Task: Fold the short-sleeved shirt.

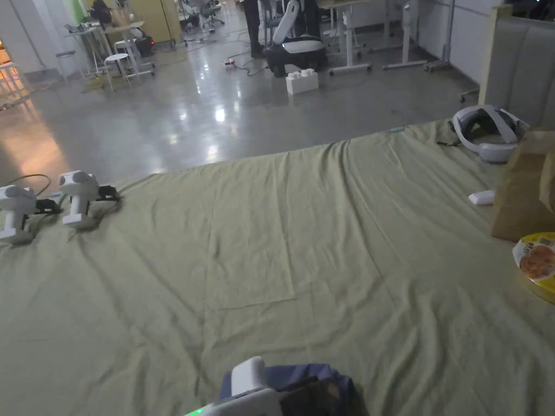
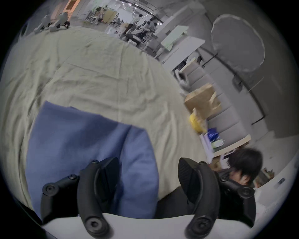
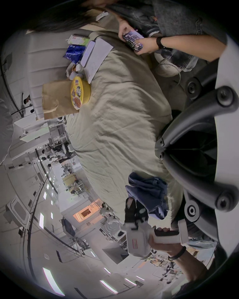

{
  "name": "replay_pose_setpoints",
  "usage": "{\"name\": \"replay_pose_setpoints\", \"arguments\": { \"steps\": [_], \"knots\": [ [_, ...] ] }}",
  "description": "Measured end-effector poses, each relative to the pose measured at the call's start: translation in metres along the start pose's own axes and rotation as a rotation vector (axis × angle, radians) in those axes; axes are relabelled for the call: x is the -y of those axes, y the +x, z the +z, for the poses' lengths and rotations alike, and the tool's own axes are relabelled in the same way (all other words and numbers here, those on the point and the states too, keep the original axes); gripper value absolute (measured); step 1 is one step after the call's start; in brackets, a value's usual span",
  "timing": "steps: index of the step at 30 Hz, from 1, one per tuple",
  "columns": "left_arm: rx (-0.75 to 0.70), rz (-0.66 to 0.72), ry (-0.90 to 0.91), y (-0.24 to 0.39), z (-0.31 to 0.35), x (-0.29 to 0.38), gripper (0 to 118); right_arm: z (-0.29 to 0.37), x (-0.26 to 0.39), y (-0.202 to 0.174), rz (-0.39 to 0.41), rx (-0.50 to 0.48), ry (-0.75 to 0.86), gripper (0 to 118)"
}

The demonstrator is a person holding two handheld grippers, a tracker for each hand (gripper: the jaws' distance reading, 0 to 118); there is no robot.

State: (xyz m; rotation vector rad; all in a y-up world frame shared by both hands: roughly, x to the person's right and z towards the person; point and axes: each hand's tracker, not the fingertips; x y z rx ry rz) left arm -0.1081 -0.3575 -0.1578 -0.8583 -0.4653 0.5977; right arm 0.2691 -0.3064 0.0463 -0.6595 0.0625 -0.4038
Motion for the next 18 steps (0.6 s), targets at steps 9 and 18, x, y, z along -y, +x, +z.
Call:
{"name": "replay_pose_setpoints", "arguments": {
  "steps": [9,18],
  "knots": [
    [0.036,0.118,-0.062,-0.024,-0.030,0.018,4,-0.002,0.003,0.014,-0.055,0.015,-0.025,2],
    [-0.040,0.013,-0.074,-0.009,-0.033,0.015,3,-0.031,-0.006,-0.029,-0.056,-0.097,-0.051,2]
  ]
}}
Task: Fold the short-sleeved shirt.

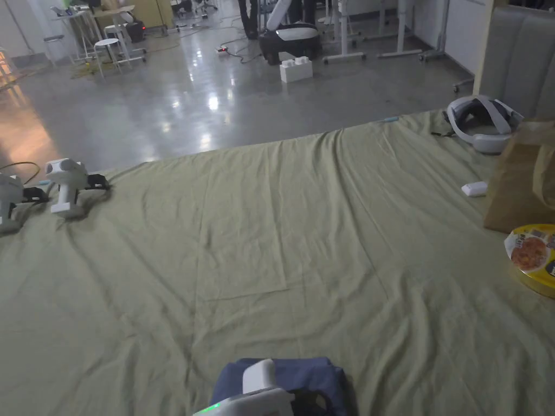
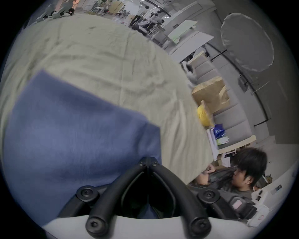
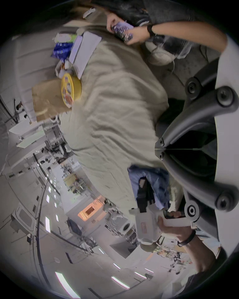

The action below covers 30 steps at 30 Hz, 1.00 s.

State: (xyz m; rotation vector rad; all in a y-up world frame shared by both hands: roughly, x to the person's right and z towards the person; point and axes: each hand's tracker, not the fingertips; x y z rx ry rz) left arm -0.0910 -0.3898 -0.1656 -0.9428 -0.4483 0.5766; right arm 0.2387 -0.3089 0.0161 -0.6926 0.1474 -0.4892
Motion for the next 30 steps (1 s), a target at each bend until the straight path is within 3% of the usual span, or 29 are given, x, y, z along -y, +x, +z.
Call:
{"name": "replay_pose_setpoints", "arguments": {
  "steps": [3,7,8,9,10,11,14,18,23,24,25,26,28,30],
  "knots": [
    [0.075,-0.070,0.125,0.004,0.053,-0.022,3,-0.044,-0.013,-0.030,0.079,-0.059,-0.059,2],
    [0.054,-0.056,0.169,-0.016,0.114,-0.045,3,-0.123,-0.034,-0.066,0.061,-0.214,-0.150,2],
    [0.046,-0.043,0.174,-0.024,0.124,-0.048,10,-0.144,-0.039,-0.073,0.081,-0.207,-0.189,2],
    [0.029,-0.030,0.182,-0.034,0.134,-0.049,38,-0.164,-0.042,-0.079,0.112,-0.176,-0.226,2],
    [0.009,-0.019,0.185,-0.049,0.137,-0.049,78,-0.181,-0.044,-0.084,0.152,-0.137,-0.251,2],
    [-0.011,-0.003,0.171,-0.060,0.140,-0.047,106,-0.195,-0.045,-0.087,0.190,-0.106,-0.276,2],
    [-0.005,0.123,0.154,-0.096,0.139,-0.037,106,-0.236,-0.033,-0.079,0.240,0.088,-0.417,2],
    [0.056,0.322,0.103,-0.128,0.107,-0.023,106,-0.230,-0.026,-0.060,0.030,0.020,-0.364,2],
    [0.144,0.414,-0.014,-0.137,0.054,-0.013,104,-0.233,-0.031,-0.056,0.023,0.005,-0.387,2],
    [0.188,0.416,-0.040,-0.134,0.045,-0.012,97,-0.233,-0.031,-0.057,0.037,0.005,-0.392,2],
    [0.217,0.402,-0.048,-0.131,0.039,-0.012,78,-0.233,-0.031,-0.059,0.055,0.008,-0.392,2],
    [0.199,0.388,-0.040,-0.116,0.041,-0.011,46,-0.233,-0.030,-0.061,0.064,0.011,-0.390,2],
    [0.089,0.331,-0.035,-0.111,0.041,-0.015,40,-0.230,-0.030,-0.063,0.088,0.019,-0.385,2],
    [0.151,0.378,-0.016,-0.122,0.048,-0.026,39,-0.224,-0.034,-0.064,0.090,0.012,-0.383,3]
  ]
}}
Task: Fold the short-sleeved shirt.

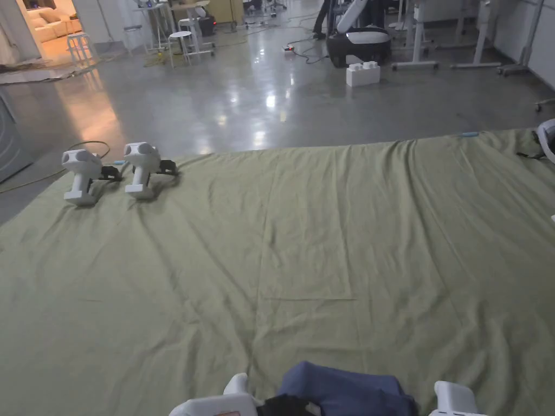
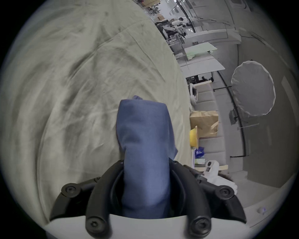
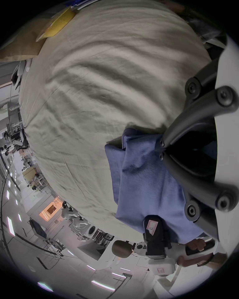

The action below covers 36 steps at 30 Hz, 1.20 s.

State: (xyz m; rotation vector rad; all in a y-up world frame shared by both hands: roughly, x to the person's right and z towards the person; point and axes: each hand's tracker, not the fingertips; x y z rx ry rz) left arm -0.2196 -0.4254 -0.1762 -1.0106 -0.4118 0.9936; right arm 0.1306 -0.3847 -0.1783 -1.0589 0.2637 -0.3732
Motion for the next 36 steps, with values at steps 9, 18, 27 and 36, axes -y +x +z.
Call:
{"name": "replay_pose_setpoints", "arguments": {
  "steps": [9,18,27,36],
  "knots": [
    [-0.161,-0.147,0.271,-0.022,0.189,-0.080,38,0.074,0.015,-0.026,0.117,-0.139,0.198,3],
    [-0.598,0.030,0.406,-0.117,0.307,-0.138,58,0.063,0.025,-0.014,0.084,-0.188,0.131,3],
    [-0.855,-0.373,0.668,0.017,0.351,-0.088,87,0.108,0.024,0.002,0.079,-0.162,0.242,3],
    [-0.574,-0.960,0.904,0.194,0.367,0.035,86,0.241,0.010,-0.033,0.304,-0.068,0.645,3]
  ]
}}
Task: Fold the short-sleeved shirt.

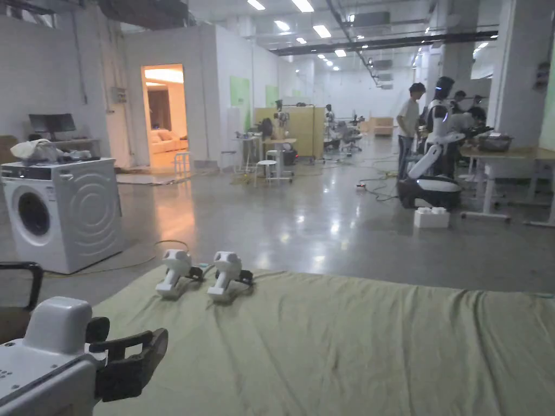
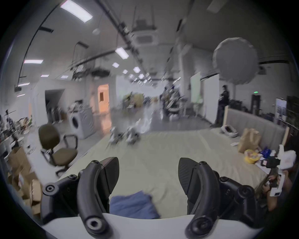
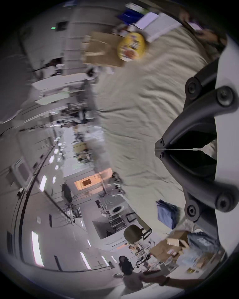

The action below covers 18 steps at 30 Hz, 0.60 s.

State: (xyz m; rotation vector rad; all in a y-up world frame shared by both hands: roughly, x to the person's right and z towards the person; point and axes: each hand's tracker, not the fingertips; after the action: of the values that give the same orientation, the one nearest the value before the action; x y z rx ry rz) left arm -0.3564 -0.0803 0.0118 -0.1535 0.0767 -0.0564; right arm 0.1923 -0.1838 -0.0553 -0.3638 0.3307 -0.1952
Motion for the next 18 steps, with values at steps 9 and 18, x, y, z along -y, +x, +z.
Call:
{"name": "replay_pose_setpoints", "arguments": {
  "steps": [9,18],
  "knots": [
    [-0.013,-0.066,0.262,0.100,0.045,0.018,65,0.073,-0.029,-0.030,0.107,0.065,0.256,3],
    [-0.147,-0.061,0.282,0.118,0.064,0.026,1,0.077,-0.024,-0.051,0.233,0.158,0.324,3]
  ]
}}
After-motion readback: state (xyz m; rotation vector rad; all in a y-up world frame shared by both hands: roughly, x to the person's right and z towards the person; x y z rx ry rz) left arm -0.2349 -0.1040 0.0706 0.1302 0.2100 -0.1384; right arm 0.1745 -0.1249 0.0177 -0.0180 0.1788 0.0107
